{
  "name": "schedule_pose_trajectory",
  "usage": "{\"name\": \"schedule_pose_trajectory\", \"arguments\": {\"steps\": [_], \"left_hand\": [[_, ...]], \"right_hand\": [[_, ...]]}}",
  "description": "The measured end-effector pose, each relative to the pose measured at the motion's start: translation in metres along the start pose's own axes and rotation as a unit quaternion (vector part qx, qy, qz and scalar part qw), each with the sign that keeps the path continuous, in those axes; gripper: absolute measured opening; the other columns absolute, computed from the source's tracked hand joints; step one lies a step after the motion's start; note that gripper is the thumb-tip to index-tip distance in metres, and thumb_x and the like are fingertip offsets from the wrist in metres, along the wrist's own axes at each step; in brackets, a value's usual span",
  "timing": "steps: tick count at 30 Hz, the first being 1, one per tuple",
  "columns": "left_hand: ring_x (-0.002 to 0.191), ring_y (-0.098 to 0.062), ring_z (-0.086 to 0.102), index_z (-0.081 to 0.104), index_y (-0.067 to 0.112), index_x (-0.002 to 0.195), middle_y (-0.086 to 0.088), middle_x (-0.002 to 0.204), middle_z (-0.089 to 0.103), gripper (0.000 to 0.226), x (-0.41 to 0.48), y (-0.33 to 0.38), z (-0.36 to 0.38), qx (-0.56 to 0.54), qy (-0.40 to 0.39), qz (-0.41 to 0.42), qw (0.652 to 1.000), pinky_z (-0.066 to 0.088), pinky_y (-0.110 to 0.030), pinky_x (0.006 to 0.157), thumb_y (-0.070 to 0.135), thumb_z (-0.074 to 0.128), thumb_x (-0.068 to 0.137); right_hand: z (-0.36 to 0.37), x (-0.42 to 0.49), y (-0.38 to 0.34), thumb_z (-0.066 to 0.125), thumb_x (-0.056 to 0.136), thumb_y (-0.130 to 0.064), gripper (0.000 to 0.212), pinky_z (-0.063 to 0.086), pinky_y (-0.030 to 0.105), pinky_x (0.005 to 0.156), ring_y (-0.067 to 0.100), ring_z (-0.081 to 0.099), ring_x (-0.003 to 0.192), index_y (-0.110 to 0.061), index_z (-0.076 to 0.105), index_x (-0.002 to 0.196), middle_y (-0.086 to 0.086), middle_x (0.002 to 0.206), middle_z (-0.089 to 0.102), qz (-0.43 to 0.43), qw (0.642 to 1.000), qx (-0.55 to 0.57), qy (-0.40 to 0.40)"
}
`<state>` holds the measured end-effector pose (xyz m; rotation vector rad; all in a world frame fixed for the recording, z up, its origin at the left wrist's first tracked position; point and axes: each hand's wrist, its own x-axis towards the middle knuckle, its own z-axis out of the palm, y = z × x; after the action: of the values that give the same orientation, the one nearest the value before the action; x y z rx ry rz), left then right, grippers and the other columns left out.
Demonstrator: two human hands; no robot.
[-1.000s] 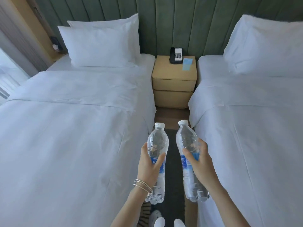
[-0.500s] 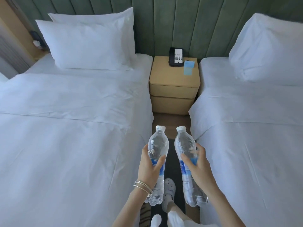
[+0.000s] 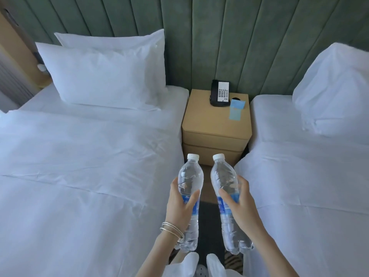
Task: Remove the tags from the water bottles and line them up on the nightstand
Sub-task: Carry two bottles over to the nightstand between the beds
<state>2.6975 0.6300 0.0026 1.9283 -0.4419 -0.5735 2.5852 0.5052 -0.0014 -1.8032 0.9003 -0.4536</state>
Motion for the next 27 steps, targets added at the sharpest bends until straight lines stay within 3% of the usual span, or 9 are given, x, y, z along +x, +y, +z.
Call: {"name": "schedule_pose_trajectory", "arguments": {"steps": [6,10,13,16,20,22,27], "left_hand": [[0.099,-0.011,0.058,0.029,0.026,0.132,0.008,0.12,0.05,0.056,0.095,0.003,0.022,0.007,-0.02,0.01,1.0,0.051,-0.022,0.081,0.031,0.062,0.087],[0.098,-0.009,0.059,0.032,0.026,0.129,0.005,0.123,0.054,0.054,0.175,0.012,0.031,0.011,-0.032,0.03,0.999,0.05,-0.012,0.073,0.031,0.065,0.086],[0.095,-0.006,0.059,0.033,0.029,0.123,0.004,0.119,0.055,0.051,0.237,0.031,0.034,0.003,-0.046,0.043,0.998,0.049,-0.008,0.071,0.03,0.066,0.085],[0.096,-0.004,0.06,0.033,0.034,0.122,0.007,0.116,0.056,0.051,0.301,0.049,0.042,0.001,-0.063,0.065,0.996,0.047,-0.008,0.073,0.036,0.066,0.083],[0.096,-0.006,0.061,0.034,0.038,0.116,0.009,0.111,0.057,0.052,0.376,0.067,0.065,0.0,-0.069,0.077,0.995,0.05,-0.019,0.077,0.047,0.062,0.073],[0.096,-0.006,0.062,0.035,0.033,0.12,0.007,0.112,0.058,0.058,0.408,0.075,0.079,0.002,-0.07,0.081,0.994,0.051,-0.018,0.077,0.05,0.062,0.072],[0.096,0.0,0.056,0.035,0.023,0.128,0.008,0.116,0.052,0.058,0.483,0.085,0.118,0.013,-0.085,0.094,0.992,0.042,-0.002,0.073,0.023,0.071,0.082]], "right_hand": [[0.007,0.089,0.007,0.063,0.083,-0.034,0.056,0.051,0.015,0.077,0.012,0.055,0.107,-0.026,0.031,0.129,-0.009,0.122,0.046,0.027,1.0,0.012,0.011],[0.011,0.161,-0.003,0.064,0.083,-0.032,0.052,0.053,0.02,0.081,0.009,0.056,0.108,-0.03,0.033,0.125,-0.007,0.12,0.05,0.029,0.998,0.037,0.033],[0.011,0.217,-0.018,0.065,0.083,-0.031,0.052,0.052,0.017,0.077,0.008,0.057,0.106,-0.029,0.035,0.124,-0.004,0.119,0.054,0.035,0.997,0.048,0.047],[0.011,0.272,-0.03,0.066,0.082,-0.031,0.052,0.048,0.009,0.076,0.007,0.057,0.106,-0.029,0.035,0.124,-0.005,0.118,0.056,0.034,0.996,0.06,0.064],[0.006,0.34,-0.037,0.067,0.075,-0.038,0.05,0.051,0.019,0.082,0.002,0.058,0.103,-0.042,0.036,0.114,-0.013,0.116,0.055,0.023,0.995,0.078,0.064],[0.002,0.374,-0.037,0.069,0.076,-0.034,0.05,0.05,0.016,0.081,-0.004,0.056,0.101,-0.043,0.034,0.111,-0.019,0.114,0.051,0.019,0.995,0.065,0.067],[-0.008,0.46,-0.019,0.073,0.078,-0.019,0.06,0.043,0.007,0.083,-0.011,0.05,0.105,-0.029,0.032,0.12,-0.02,0.112,0.046,0.015,0.994,0.055,0.091]]}}
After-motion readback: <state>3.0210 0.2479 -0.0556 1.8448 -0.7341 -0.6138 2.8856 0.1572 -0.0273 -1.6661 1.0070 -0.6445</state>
